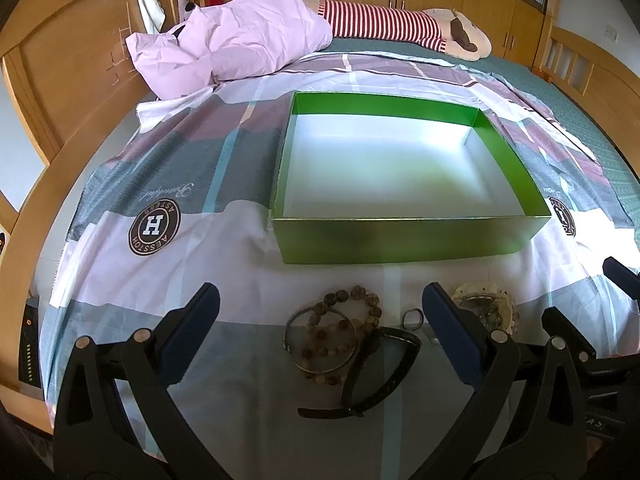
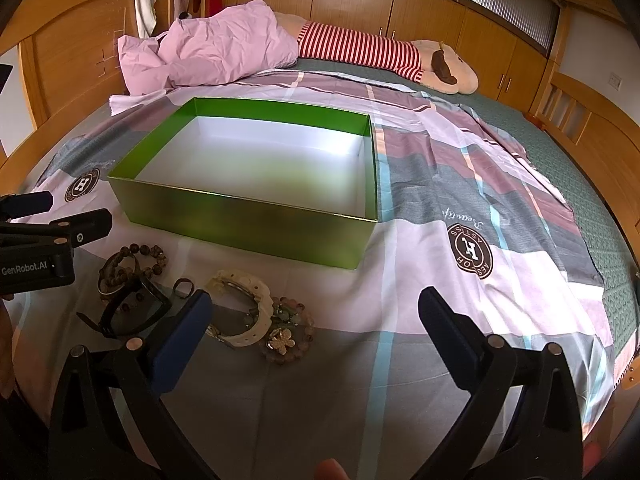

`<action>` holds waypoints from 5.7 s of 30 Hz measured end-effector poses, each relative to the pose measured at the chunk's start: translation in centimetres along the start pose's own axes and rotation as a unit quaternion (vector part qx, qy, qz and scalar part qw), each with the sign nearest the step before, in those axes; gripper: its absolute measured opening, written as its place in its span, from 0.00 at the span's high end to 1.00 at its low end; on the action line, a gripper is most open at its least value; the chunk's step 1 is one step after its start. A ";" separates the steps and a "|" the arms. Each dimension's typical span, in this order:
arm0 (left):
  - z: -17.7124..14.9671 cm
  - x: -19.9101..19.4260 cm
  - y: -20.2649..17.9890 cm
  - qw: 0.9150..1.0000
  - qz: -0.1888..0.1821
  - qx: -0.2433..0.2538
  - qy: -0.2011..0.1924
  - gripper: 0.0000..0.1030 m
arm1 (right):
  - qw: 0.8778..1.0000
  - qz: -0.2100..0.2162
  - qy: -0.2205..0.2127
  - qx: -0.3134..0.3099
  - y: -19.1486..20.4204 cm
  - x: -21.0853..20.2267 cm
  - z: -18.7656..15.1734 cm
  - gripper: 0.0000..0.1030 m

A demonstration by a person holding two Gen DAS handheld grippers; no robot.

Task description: Organize jewelry

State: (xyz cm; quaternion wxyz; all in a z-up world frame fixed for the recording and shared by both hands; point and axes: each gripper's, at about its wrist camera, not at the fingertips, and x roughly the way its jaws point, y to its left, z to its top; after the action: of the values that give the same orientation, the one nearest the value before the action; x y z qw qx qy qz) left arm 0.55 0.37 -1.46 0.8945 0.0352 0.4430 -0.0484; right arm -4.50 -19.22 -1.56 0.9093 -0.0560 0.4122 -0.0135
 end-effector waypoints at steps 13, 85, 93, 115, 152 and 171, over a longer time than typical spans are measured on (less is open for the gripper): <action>0.3 0.8 0.9 0.999 -0.024 -0.013 0.027 0.12 | 1.000 0.012 0.017 -0.002 -0.6 0.7 0.3 0.02; -2.7 6.2 0.9 0.981 -0.109 0.002 0.161 0.88 | 0.992 0.055 0.114 -0.025 1.0 7.0 -0.1 0.80; -1.7 4.3 1.2 0.983 -0.135 -0.005 0.126 0.88 | 0.995 0.073 0.061 -0.013 0.6 5.2 1.0 0.93; -1.2 5.0 3.3 0.981 -0.133 -0.038 0.134 0.88 | 0.989 0.089 0.116 0.009 0.4 7.1 0.5 0.59; -1.1 3.8 1.2 0.985 -0.140 -0.006 0.099 0.88 | 0.992 0.107 0.072 0.006 0.6 5.3 1.0 0.89; -1.2 4.0 1.0 0.985 -0.139 -0.001 0.103 0.88 | 0.992 0.104 0.070 0.003 0.6 5.2 0.9 0.89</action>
State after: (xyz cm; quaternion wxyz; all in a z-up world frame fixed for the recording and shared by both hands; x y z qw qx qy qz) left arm 2.12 1.26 -5.31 0.8288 -0.0231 0.5333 -0.1676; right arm -0.41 -18.90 -4.99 0.8749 -0.0094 0.4783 0.0757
